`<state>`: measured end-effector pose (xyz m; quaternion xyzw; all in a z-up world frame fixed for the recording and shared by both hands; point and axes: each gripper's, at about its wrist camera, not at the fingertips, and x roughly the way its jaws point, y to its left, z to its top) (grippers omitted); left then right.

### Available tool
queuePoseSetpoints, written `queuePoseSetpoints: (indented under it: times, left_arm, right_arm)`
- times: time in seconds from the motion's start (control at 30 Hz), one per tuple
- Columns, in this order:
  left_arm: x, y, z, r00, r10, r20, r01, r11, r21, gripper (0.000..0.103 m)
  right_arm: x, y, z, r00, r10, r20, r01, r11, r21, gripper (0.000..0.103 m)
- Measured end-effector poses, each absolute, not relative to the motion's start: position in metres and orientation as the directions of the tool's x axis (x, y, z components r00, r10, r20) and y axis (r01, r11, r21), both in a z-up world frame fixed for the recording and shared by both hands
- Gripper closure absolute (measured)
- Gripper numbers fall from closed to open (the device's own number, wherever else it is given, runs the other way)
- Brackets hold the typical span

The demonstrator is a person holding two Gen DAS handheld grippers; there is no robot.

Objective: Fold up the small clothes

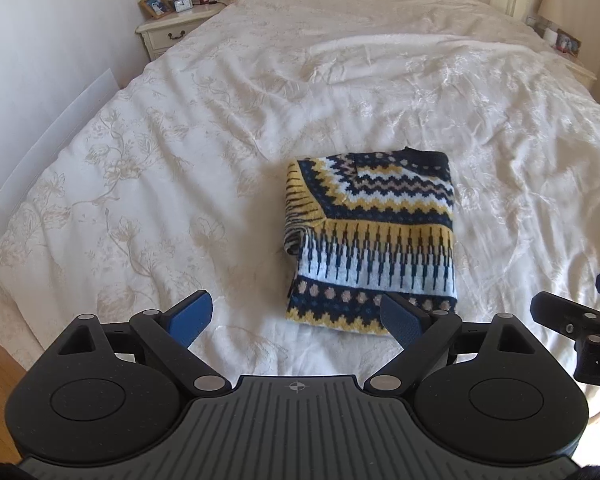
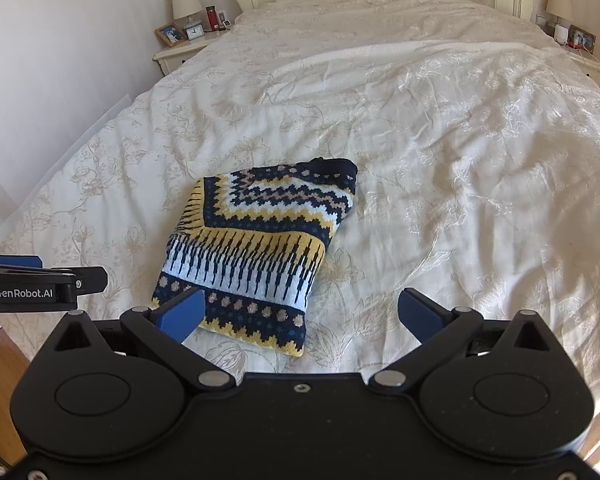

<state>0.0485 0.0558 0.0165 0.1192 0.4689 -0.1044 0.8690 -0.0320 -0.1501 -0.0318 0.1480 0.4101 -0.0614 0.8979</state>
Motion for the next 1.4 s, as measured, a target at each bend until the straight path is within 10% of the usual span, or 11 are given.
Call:
queuePoseSetpoints:
  times: [1.4]
  left_arm:
    - [0.044, 0.057, 0.003, 0.483, -0.058, -0.874, 0.282, 0.955, 0.092, 0.012]
  right_arm:
    - [-0.029, -0.153, -0.041, 0.642, 0.031, -0.766, 0.269, 0.927, 0.263, 0.001]
